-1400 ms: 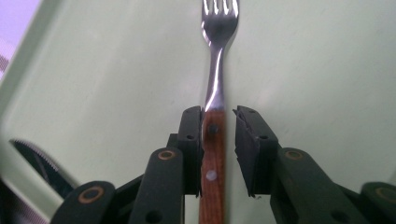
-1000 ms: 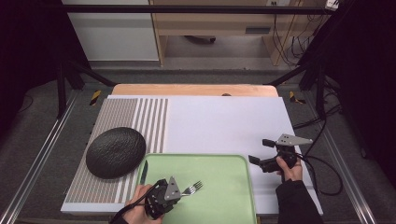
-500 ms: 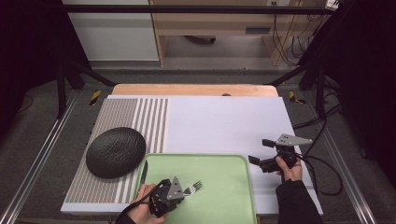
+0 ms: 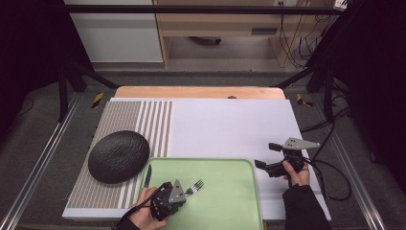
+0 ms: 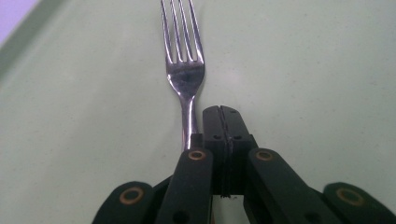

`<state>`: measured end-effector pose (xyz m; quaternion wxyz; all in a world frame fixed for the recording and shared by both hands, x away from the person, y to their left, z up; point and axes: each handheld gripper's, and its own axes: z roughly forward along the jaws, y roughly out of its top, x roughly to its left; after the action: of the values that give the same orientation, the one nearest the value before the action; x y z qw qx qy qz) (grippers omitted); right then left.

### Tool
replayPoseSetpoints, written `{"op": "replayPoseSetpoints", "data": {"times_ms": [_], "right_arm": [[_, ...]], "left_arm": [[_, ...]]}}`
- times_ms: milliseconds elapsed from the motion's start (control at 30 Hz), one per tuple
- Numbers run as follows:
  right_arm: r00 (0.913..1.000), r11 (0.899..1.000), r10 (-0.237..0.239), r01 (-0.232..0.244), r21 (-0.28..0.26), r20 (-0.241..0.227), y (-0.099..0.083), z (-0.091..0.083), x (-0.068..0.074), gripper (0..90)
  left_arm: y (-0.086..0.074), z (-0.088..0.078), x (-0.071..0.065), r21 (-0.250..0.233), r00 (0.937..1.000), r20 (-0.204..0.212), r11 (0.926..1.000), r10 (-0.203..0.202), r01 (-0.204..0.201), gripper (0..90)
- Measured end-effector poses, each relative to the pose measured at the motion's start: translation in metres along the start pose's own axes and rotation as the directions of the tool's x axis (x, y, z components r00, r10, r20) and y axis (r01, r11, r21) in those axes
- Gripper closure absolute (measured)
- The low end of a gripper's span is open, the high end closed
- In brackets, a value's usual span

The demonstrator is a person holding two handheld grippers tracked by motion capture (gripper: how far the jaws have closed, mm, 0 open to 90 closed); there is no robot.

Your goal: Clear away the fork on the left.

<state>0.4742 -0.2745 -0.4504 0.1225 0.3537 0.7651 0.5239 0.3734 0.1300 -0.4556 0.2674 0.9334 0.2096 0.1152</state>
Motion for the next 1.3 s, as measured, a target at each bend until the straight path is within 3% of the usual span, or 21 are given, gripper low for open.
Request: {"op": "replayPoseSetpoints", "data": {"times_ms": [700,1300], "right_arm": [[1.0,1.0,0.003,-0.003,-0.002,-0.002,0.0,0.0,0.0,0.2],[1.0,1.0,0.003,-0.003,0.001,-0.001,0.0,0.001,0.0,0.2]], "left_arm": [[-0.01,-0.005,0.015,0.002,0.9972,-0.059,0.9989,-0.046,0.046,89.7],[-0.016,-0.009,0.022,0.004,0.9949,-0.076,0.9978,-0.066,0.066,89.7]]}}
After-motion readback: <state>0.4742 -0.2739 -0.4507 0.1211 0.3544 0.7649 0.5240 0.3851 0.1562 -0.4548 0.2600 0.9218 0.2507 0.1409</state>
